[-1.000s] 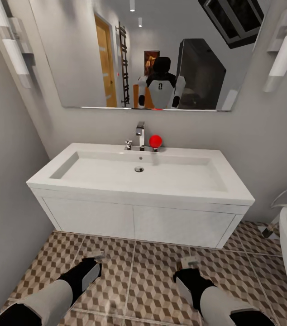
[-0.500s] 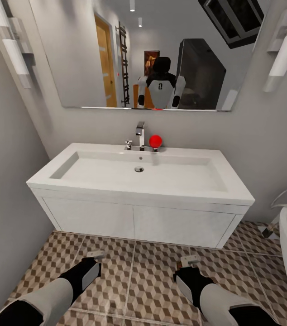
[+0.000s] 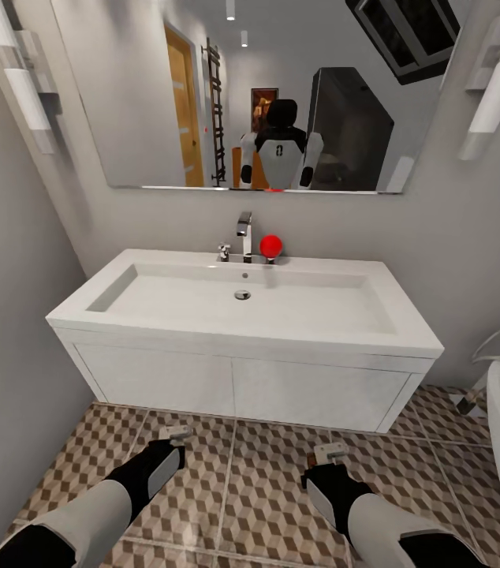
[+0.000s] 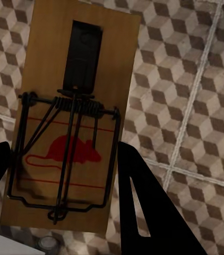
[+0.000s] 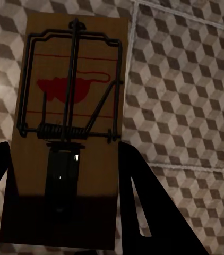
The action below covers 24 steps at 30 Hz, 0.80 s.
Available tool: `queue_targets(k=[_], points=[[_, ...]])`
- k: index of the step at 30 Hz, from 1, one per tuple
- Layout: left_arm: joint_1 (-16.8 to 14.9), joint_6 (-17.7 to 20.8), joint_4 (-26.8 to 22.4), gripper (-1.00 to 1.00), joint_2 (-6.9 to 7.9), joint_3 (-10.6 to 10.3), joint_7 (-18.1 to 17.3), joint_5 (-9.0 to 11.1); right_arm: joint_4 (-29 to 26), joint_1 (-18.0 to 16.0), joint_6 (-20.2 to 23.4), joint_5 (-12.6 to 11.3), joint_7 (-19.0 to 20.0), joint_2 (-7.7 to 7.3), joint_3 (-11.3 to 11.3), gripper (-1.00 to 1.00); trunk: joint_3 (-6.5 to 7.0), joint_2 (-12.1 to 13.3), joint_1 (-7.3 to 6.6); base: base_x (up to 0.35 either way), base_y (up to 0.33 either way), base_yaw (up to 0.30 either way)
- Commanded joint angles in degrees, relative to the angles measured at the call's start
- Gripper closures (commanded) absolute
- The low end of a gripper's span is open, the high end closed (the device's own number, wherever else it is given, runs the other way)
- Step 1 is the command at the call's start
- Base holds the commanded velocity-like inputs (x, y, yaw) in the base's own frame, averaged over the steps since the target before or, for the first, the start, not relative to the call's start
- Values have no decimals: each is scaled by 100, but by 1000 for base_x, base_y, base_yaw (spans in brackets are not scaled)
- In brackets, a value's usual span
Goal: Take the four mousetraps from the cabinet in the bathroom and place them on the bathroom floor. Make sure all four end up on the same floor surface, and ensure that at least two of them are either under or directly next to the same bathroom sink.
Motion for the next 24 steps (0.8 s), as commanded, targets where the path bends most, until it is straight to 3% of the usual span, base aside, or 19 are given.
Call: queue_targets(k=[1,11,12,15,18,24], points=[[-3,25,-13,100,5,-48,38,46,-9,-1,51,21,-9,2,19,100,-5,-3,0,0,0,0],[-3,26,25,100,-3,-48,6,52,-3,-1,51,-4,-15,2,-13,100,-5,-3,0,78,0,0],[-3,24,28,100,-3,-48,3,51,-7,-1,51,-5,-16,3,-67,100,-5,-3,0,291,0,0],[-3,14,28,100,-3,-48,-5,51,-16,-1,51,11,-27,24,-559,100,-5,-3,0,126,0,0],[-3,14,31,100,-3,-48,0,55,-11,-1,46,5,-34,29,-696,100,-5,-3,0,21,0,0],[19,16,39,100,-8,-48,10,55,0,-1,42,5,-35,21,-736,100,-5,-3,0,1,0,0]])
